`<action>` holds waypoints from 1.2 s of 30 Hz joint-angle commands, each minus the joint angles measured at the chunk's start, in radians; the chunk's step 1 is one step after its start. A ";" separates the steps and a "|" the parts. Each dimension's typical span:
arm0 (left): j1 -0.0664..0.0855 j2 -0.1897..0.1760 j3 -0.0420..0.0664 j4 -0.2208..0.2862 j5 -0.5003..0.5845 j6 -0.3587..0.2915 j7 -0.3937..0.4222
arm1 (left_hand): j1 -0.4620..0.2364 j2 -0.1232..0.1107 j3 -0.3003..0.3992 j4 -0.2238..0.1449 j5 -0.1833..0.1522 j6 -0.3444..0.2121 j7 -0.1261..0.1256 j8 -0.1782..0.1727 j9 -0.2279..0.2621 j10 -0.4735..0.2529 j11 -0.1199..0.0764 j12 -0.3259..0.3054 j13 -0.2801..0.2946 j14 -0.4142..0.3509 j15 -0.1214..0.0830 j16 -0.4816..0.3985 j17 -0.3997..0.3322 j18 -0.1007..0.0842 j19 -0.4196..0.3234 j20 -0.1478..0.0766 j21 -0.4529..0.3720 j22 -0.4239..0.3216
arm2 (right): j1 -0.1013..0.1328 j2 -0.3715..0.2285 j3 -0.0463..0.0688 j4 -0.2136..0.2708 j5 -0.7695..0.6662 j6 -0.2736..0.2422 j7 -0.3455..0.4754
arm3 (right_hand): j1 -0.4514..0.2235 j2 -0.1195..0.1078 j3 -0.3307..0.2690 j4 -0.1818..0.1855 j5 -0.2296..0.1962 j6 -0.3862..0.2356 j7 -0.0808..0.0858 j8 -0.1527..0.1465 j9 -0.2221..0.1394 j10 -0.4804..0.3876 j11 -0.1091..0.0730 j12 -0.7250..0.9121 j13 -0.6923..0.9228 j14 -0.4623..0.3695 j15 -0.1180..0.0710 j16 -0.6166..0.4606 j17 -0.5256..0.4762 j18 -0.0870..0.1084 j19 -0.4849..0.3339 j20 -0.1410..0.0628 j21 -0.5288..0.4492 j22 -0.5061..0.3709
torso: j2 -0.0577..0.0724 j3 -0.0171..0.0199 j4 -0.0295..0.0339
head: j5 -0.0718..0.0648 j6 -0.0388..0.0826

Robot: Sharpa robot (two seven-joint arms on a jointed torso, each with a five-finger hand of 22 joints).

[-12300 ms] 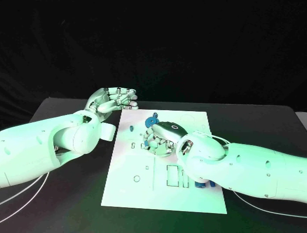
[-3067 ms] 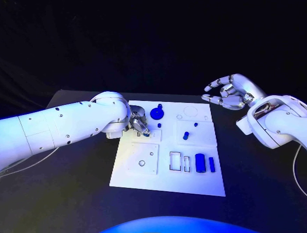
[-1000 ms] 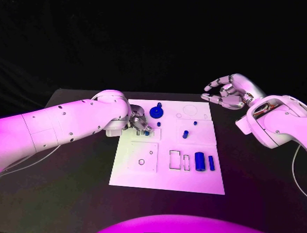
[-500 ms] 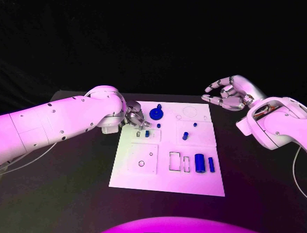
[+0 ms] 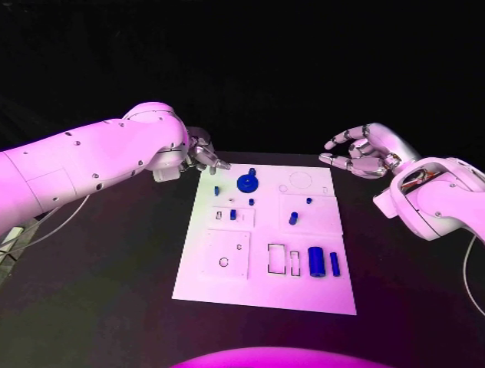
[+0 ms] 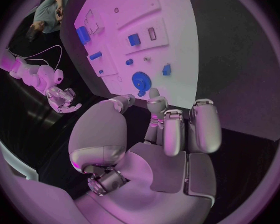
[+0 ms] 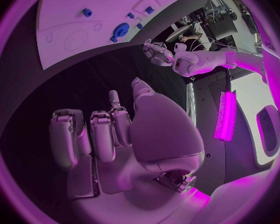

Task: Assemble the parts on the task board

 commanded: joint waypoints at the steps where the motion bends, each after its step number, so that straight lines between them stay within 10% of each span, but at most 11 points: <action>1: 0.003 0.026 -0.008 -0.046 -0.017 0.049 0.016 | 0.012 0.007 -0.017 0.002 -0.009 -0.016 0.009 -0.026 -0.016 -0.014 0.007 -0.009 -0.008 0.101 0.012 0.001 0.250 0.001 -0.007 0.006 -0.006 -0.002 | -0.001 0.003 0.000 -0.001 -0.006 0.003 0.006 | -0.012 0.001 -0.005 -0.002 -0.004 0.004 -0.002 0.004 -0.002 0.000 -0.004 -0.004 0.098 0.078 -0.004 -0.006 0.145 0.009 0.055 -0.007 -0.004 0.208 | 0.001 -0.0018 0.0015 | 0.001 0.001; 16: -0.024 0.097 -0.038 -0.183 -0.024 0.120 0.015 | 0.021 0.012 -0.024 0.001 -0.009 -0.017 0.013 -0.039 -0.026 -0.023 0.011 -0.015 -0.017 0.102 0.016 0.001 0.250 0.003 -0.011 0.009 -0.011 -0.011 | -0.003 0.006 0.000 -0.001 -0.006 0.006 0.005 | -0.012 0.001 -0.005 -0.003 -0.002 0.004 -0.002 0.004 -0.002 -0.001 -0.004 -0.004 0.098 0.078 -0.004 -0.006 0.145 0.009 0.055 -0.007 -0.004 0.208 | 0.002 -0.0018 0.0013 | 0.005 -0.004; 36: -0.036 0.120 -0.051 -0.210 0.018 0.139 0.018 | 0.048 0.022 -0.027 -0.002 -0.008 -0.011 0.016 -0.049 -0.036 -0.027 0.014 -0.015 -0.019 0.102 0.019 0.003 0.253 0.003 -0.012 0.012 -0.011 -0.009 | -0.004 0.014 0.000 -0.005 -0.006 0.006 0.004 | -0.011 0.003 -0.004 -0.004 0.001 0.003 -0.002 0.004 -0.002 0.000 -0.005 -0.004 0.098 0.078 -0.004 -0.006 0.145 0.010 0.054 -0.007 -0.005 0.208 | 0.000 -0.0001 0.0014 | 0.008 -0.006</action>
